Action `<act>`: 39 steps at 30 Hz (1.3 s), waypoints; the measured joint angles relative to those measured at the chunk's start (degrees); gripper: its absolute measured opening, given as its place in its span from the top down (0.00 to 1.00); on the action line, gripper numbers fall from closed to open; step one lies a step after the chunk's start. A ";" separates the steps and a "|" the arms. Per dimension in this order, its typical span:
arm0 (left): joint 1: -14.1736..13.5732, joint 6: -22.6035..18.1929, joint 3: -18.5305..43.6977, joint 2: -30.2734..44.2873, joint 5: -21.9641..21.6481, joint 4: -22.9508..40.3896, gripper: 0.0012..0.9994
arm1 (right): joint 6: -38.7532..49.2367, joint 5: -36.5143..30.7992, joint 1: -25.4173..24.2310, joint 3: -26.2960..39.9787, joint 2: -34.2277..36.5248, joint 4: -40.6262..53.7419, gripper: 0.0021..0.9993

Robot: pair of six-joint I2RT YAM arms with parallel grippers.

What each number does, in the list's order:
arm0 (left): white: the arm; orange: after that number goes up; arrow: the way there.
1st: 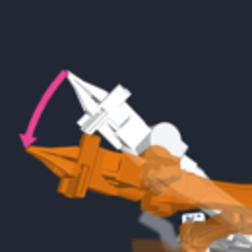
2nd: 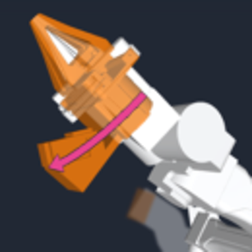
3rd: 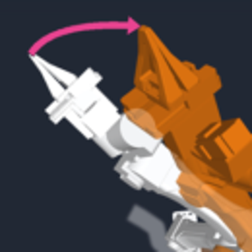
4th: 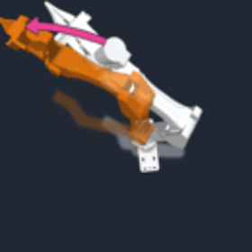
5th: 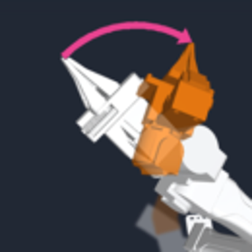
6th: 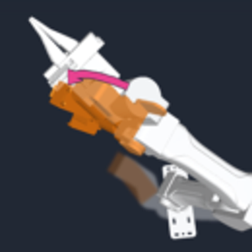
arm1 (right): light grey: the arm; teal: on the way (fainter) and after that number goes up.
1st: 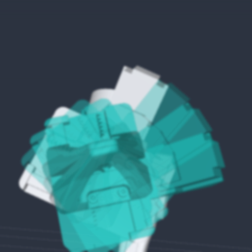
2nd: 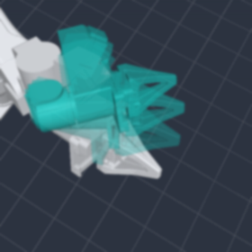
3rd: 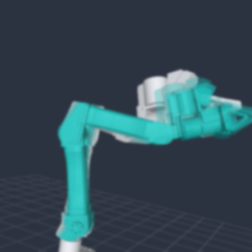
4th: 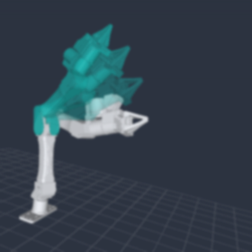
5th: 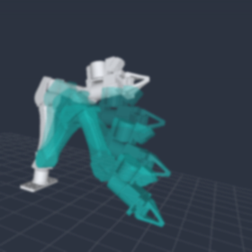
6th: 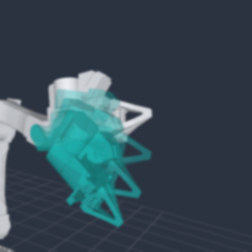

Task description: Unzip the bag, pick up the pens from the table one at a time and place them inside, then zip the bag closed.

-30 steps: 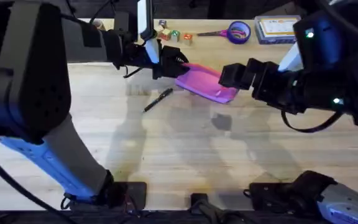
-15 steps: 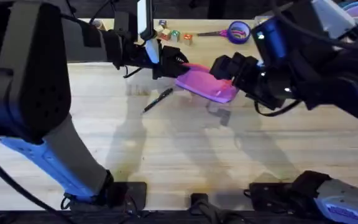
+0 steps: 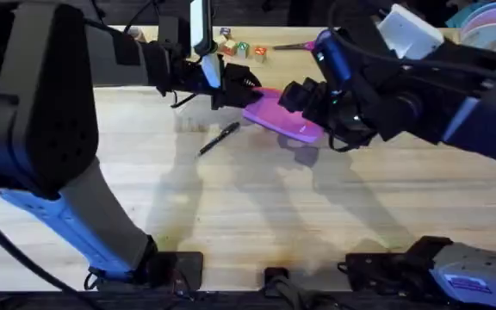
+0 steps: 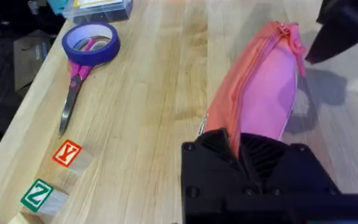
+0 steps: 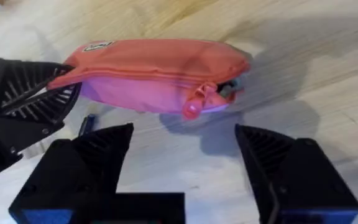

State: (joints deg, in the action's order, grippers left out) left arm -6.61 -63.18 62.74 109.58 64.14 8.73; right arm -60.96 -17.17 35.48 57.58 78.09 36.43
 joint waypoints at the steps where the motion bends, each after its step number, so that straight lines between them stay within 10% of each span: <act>1: 0.00 0.00 0.00 0.00 0.00 0.00 0.96 | -0.13 -0.02 0.00 0.00 0.55 -0.42 0.00; 9: 0.00 0.00 0.00 0.00 0.11 0.02 0.96 | -2.10 -1.65 0.00 0.00 4.42 -1.26 0.07; 39: 0.00 0.00 0.00 0.00 0.13 1.31 0.96 | -6.81 -8.37 0.03 0.00 7.93 -2.83 0.85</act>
State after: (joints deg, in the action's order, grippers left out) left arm -6.61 -63.18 62.74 109.58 64.27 10.04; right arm -67.77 -25.54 35.52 57.58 86.02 33.59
